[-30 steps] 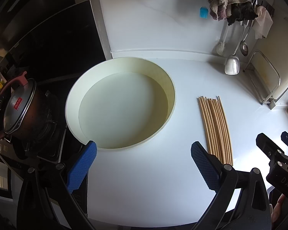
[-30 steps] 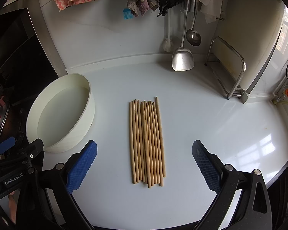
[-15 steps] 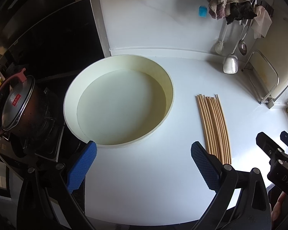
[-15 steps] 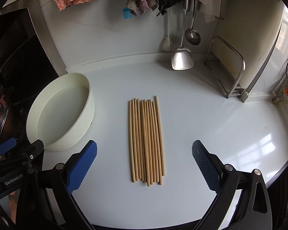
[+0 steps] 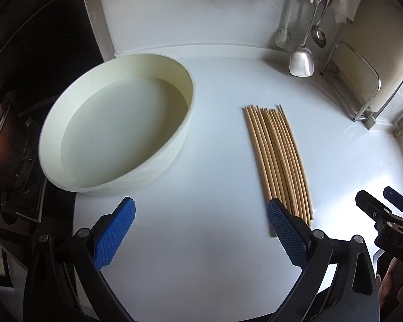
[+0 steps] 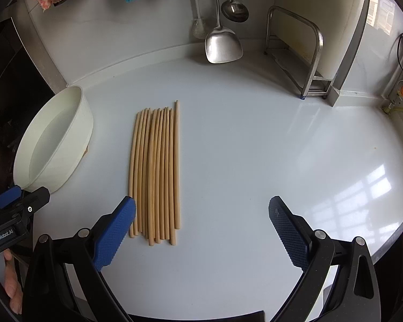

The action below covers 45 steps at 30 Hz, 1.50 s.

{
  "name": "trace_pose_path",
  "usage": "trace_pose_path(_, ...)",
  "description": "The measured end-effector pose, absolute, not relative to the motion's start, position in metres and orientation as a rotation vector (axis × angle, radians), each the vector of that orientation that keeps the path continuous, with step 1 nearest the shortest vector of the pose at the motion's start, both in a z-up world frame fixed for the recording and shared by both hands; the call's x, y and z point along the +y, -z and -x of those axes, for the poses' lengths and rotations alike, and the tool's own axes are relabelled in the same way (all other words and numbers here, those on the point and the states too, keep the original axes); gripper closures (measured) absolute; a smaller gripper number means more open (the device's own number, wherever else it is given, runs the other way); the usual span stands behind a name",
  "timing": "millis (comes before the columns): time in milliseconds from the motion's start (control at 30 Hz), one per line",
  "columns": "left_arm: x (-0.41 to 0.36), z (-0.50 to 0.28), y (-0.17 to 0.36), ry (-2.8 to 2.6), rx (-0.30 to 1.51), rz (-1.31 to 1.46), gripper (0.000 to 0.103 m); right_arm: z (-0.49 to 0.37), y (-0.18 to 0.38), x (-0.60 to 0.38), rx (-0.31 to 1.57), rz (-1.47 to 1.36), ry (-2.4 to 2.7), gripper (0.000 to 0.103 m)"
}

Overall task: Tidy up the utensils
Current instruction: 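Lower the left tool onto one wooden chopstick and close it while the right tool grasps another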

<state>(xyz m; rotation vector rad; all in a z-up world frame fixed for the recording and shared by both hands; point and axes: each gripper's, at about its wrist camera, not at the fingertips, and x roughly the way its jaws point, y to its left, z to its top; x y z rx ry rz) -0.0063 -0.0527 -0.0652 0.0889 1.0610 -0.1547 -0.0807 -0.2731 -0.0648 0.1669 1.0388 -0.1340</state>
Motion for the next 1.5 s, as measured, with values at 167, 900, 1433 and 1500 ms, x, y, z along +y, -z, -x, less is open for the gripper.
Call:
trace_pose_path(167, -0.078, 0.002, 0.091, 0.165, 1.033, -0.076, 0.006, 0.077, 0.086, -0.295, 1.0, -0.155, 0.133, 0.008)
trace_pose_path(900, -0.101, -0.043, 0.165, 0.07, 1.009, -0.026, 0.006, 0.041, 0.135, -0.308, 0.967, -0.139, 0.106, 0.008)
trace_pose_path(1433, -0.101, -0.047, 0.172, 0.059, 1.017, -0.056, 0.006, 0.03, 0.142, -0.305, 0.976, -0.127, 0.115, 0.008)
trace_pose_path(1500, -0.097, -0.046, 0.172, 0.054, 1.017, -0.054, 0.006, 0.027, 0.143, -0.301, 0.982, -0.113, 0.115, 0.008)
